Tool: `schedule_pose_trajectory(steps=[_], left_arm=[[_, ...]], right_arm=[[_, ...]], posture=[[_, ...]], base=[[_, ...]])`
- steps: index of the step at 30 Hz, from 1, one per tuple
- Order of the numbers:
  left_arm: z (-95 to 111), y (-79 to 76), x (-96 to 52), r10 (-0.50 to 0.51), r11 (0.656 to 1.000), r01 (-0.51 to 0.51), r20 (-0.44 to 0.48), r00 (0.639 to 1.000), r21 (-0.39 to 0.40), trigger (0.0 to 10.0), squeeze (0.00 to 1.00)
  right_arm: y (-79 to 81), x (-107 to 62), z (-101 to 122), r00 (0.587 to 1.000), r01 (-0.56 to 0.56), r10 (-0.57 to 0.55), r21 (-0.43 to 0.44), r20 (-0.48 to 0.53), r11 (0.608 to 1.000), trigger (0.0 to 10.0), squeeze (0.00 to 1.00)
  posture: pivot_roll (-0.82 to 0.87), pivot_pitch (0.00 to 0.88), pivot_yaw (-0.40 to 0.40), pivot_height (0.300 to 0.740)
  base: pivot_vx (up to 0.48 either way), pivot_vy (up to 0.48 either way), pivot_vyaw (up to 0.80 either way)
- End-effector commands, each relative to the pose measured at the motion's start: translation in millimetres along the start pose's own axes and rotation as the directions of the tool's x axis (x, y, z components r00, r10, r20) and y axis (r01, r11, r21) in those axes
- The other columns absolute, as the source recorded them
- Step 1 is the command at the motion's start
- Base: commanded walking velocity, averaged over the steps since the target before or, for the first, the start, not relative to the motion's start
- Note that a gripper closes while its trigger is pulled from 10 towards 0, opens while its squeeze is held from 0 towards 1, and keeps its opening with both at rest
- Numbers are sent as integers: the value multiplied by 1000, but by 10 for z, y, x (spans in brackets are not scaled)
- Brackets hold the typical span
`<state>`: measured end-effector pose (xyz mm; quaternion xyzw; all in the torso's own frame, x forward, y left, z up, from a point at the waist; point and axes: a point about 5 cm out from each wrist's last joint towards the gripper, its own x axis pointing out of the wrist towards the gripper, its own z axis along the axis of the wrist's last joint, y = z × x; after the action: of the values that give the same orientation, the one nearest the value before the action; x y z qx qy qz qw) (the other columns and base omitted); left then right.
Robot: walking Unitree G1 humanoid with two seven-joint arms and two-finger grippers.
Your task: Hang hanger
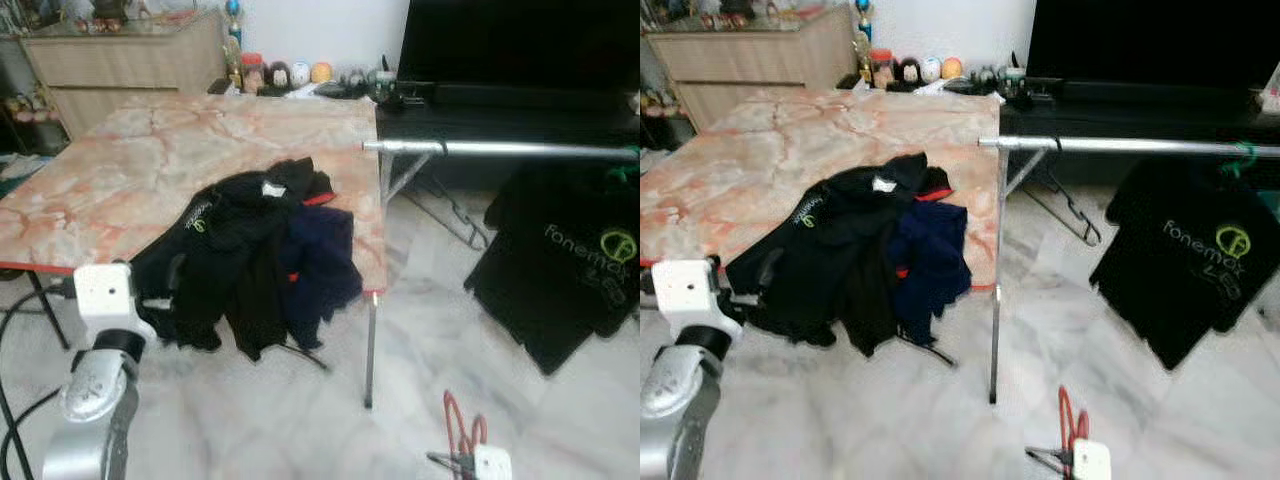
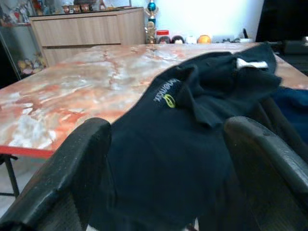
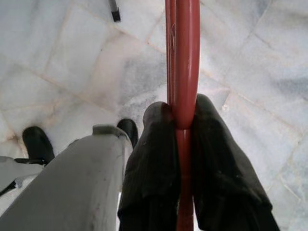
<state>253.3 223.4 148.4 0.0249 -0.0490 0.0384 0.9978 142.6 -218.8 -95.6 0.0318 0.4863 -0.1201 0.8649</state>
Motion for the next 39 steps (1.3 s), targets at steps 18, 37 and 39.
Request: schedule_pose_trajectory(steps=[18,37,39], left_arm=[[-285,255,-79,74,997,-69,-121,990,43,10000,0],[-1789,256,-470,31,999,-37,-721,693,8,10000,0],[-1843,223,-505,20,1000,-11,-744,667,17,10000,0]], right_arm=[[22,0,-4,1000,-1,1,8,2,1000,10000,0],[48,12,48,1000,4,-4,10,5,1000,10000,0],[46,12,49,1000,6,-6,9,4,1000,10000,0]], posture=[[-12,0,1,740],[-41,0,0,740],[-41,0,0,740]], base=[[-108,0,0],[0,0,0],[0,0,0]])
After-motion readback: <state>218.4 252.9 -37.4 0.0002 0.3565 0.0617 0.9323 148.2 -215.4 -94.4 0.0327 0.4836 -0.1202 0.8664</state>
